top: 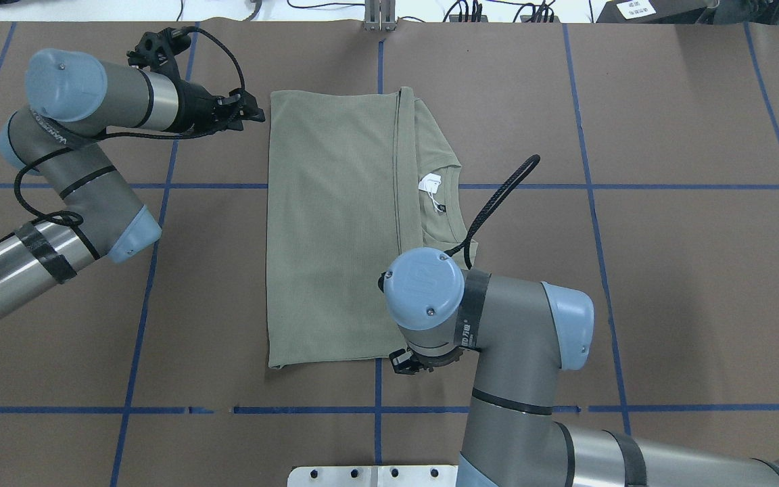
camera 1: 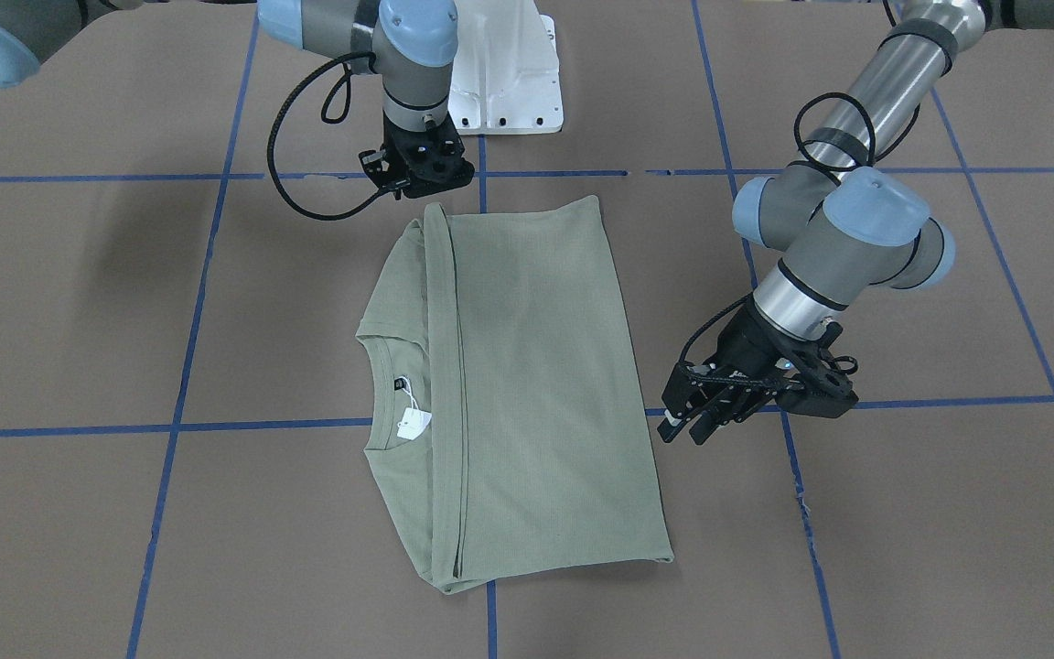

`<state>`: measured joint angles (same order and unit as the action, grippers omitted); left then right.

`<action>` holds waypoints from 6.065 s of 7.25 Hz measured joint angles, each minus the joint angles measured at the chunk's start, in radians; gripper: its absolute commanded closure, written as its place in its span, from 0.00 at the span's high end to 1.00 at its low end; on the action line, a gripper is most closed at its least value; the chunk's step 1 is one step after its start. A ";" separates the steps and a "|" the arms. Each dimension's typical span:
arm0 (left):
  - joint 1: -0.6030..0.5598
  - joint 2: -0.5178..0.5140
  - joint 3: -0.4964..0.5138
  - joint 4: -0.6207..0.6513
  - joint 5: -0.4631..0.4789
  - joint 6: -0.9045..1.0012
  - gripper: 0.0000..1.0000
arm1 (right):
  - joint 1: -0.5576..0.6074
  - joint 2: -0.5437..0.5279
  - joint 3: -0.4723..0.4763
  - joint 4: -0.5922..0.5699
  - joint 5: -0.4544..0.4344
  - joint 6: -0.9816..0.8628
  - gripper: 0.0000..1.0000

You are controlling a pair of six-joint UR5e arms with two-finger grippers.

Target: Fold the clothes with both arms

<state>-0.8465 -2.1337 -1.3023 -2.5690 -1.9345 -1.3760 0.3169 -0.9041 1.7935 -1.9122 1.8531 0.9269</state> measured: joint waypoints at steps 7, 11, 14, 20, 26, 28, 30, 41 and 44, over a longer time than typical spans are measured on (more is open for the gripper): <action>0.004 0.015 0.000 -0.002 0.003 0.000 0.54 | 0.013 0.119 -0.135 -0.059 0.000 -0.066 0.34; 0.003 0.015 -0.001 -0.002 0.003 0.000 0.54 | 0.013 0.119 -0.138 -0.059 0.000 -0.068 0.00; 0.003 0.015 -0.003 -0.002 0.003 0.000 0.54 | 0.030 0.088 -0.114 -0.063 0.007 -0.068 0.00; 0.003 0.015 -0.022 0.004 0.006 -0.001 0.55 | 0.022 -0.074 0.025 -0.062 -0.002 -0.039 0.54; 0.001 0.026 -0.052 0.006 0.003 -0.002 0.55 | 0.137 -0.012 -0.011 -0.044 -0.001 -0.056 1.00; 0.001 0.062 -0.092 0.007 0.001 -0.002 0.56 | 0.213 0.091 -0.193 0.037 -0.003 -0.112 1.00; 0.001 0.072 -0.102 0.007 0.000 -0.002 0.57 | 0.272 0.198 -0.423 0.163 -0.003 -0.149 1.00; 0.001 0.093 -0.113 0.007 -0.008 0.004 0.57 | 0.403 0.244 -0.570 0.281 0.032 -0.121 1.00; -0.001 0.093 -0.114 0.006 -0.019 0.007 0.57 | 0.303 0.064 -0.242 0.290 0.023 0.301 1.00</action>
<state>-0.8476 -2.0402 -1.4158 -2.5632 -1.9540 -1.3689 0.6197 -0.8398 1.5517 -1.6223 1.8761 1.2281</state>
